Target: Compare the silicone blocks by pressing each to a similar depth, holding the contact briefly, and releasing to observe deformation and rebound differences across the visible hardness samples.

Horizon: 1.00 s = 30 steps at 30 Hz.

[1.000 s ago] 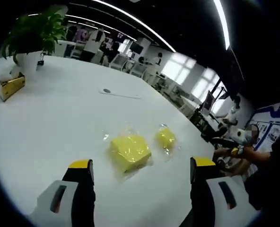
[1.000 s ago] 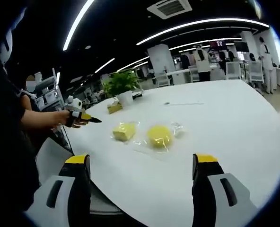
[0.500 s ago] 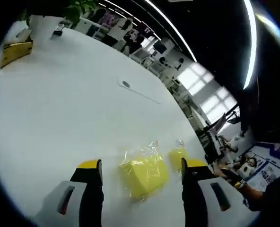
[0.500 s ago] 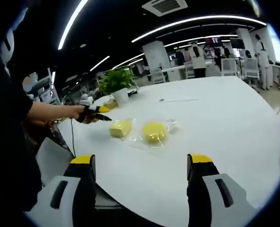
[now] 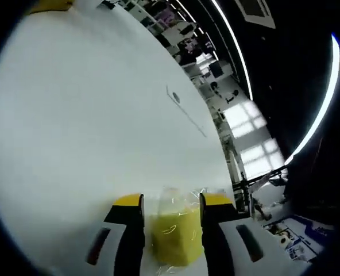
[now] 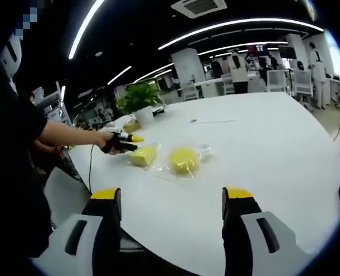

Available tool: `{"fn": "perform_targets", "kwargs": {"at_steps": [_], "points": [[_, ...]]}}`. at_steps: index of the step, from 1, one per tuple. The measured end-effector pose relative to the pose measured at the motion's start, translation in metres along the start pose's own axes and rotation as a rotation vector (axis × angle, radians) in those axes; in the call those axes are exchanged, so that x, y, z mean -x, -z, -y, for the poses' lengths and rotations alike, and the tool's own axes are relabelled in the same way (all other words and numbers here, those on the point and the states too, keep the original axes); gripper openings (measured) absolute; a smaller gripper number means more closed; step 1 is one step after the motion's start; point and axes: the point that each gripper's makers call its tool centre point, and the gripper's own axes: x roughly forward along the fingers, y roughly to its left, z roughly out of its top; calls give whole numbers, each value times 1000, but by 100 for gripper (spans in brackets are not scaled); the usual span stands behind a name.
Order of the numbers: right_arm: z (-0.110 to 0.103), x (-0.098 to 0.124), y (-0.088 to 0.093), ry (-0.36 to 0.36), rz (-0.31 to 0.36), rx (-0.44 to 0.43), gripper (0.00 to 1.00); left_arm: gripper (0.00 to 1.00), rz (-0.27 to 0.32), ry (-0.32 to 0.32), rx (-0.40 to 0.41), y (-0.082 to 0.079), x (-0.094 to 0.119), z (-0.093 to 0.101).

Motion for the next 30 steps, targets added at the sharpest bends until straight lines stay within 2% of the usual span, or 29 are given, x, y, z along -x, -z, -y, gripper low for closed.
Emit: {"fn": "perform_targets", "kwargs": {"at_steps": [3, 7, 9, 12, 15, 21, 23, 24, 28, 30], "points": [[1, 0, 3, 1, -11, 3, 65, 29, -1, 36, 39, 4, -2, 4], [2, -1, 4, 0, -18, -1, 64, 18, 14, 38, 54, 5, -2, 1], [3, -1, 4, 1, -21, 2, 63, 17, 11, 59, 57, 6, -2, 2], [4, -1, 5, 3, -25, 1, 63, 11, 18, 57, 65, 5, -1, -2], [4, -1, 7, 1, -37, 2, 62, 10, 26, 65, 65, 5, 0, -2], [2, -3, 10, -5, -46, 6, 60, 0, 83, 108, 66, -1, 1, 7], [1, -4, 9, -9, -45, 7, 59, 0, 81, 82, 18, 0, 0, 6], [1, -4, 9, -11, -44, 9, 59, 0, 62, 111, -15, 3, 0, 12], [-2, -5, 8, -16, -41, 15, 59, 0, 63, 89, -52, 3, 4, 16], [-3, -5, 8, -19, -40, 16, 59, 0, 51, 101, -182, 3, 9, 26]]}}
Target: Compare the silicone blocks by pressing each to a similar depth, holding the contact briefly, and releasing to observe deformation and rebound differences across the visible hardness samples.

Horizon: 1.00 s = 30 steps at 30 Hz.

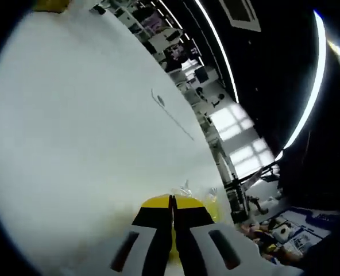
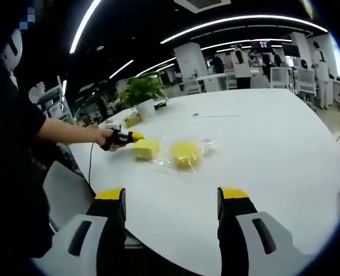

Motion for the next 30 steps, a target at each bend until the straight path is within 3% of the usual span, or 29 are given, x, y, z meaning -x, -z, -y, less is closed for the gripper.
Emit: {"fn": "perform_targets", "kwargs": {"at_steps": [4, 8, 12, 19, 22, 26, 30], "points": [[-1, 0, -1, -7, 5, 3, 58, 0, 21, 66, -112, -8, 11, 35], [-2, -2, -4, -19, 9, 16, 58, 0, 11, 104, -197, -10, 22, 68], [-8, -3, -12, -40, 29, 37, 58, 0, -7, 157, -336, -10, 32, 103], [-14, 0, -16, -62, 49, 52, 59, 0, 3, 161, -510, -12, 52, 137], [-19, 0, -19, -78, 57, 62, 59, 0, -4, 213, -581, -11, 62, 161], [-28, -1, -23, -108, 65, 68, 59, 0, 1, 280, -734, -5, 71, 199], [-42, -6, -29, -153, 69, 72, 59, 0, 11, 352, -793, -3, 77, 229]]}}
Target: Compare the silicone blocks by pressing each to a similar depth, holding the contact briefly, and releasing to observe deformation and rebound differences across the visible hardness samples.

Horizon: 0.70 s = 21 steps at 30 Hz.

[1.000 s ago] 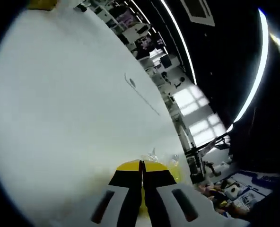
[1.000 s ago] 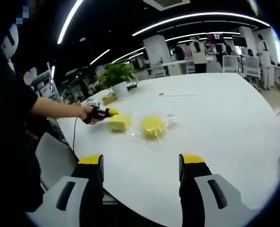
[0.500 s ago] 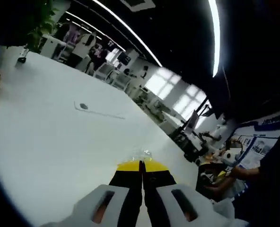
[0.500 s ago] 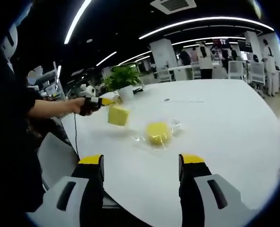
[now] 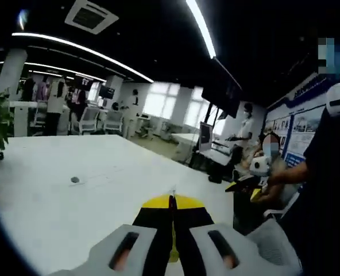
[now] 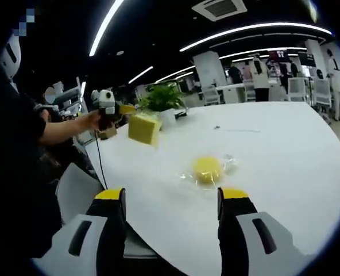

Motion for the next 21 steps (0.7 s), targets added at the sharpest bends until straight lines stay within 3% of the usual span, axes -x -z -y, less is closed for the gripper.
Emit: {"fn": "perform_targets", "kwargs": {"at_steps": [6, 12, 16, 21], "points": [[-19, -21, -21, -88, -7, 79, 59, 0, 21, 58, -85, -27, -7, 22], [-34, -48, -62, -185, 36, 137, 59, 0, 15, 137, -130, -44, -18, 52], [-45, -69, -81, -257, 75, 121, 59, 0, -4, 208, -142, -43, -25, 69], [-59, -96, -83, -342, 60, 129, 58, 0, -6, 265, -153, -44, -32, 86]]}}
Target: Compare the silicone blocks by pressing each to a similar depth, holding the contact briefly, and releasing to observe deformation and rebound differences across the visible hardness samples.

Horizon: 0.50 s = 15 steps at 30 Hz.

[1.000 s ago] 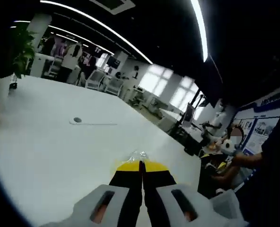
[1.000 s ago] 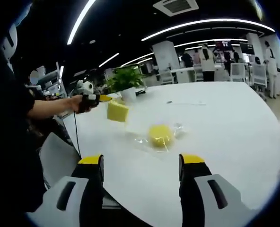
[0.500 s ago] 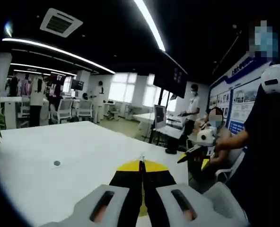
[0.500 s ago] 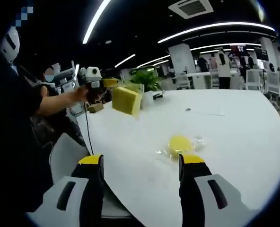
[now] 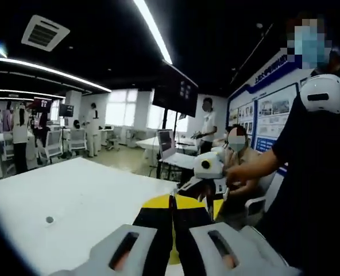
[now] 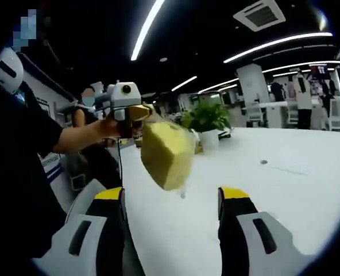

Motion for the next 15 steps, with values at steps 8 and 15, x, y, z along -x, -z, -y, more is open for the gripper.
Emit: {"fn": "perform_targets", "kwargs": {"at_steps": [8, 15], "points": [[-18, -26, -22, -125, 118, -29, 51, 0, 27, 70, -17, -9, -15, 17], [-16, -31, -32, -165, 198, -54, 47, 0, 63, 79, -16, -15, -19, 19]]}}
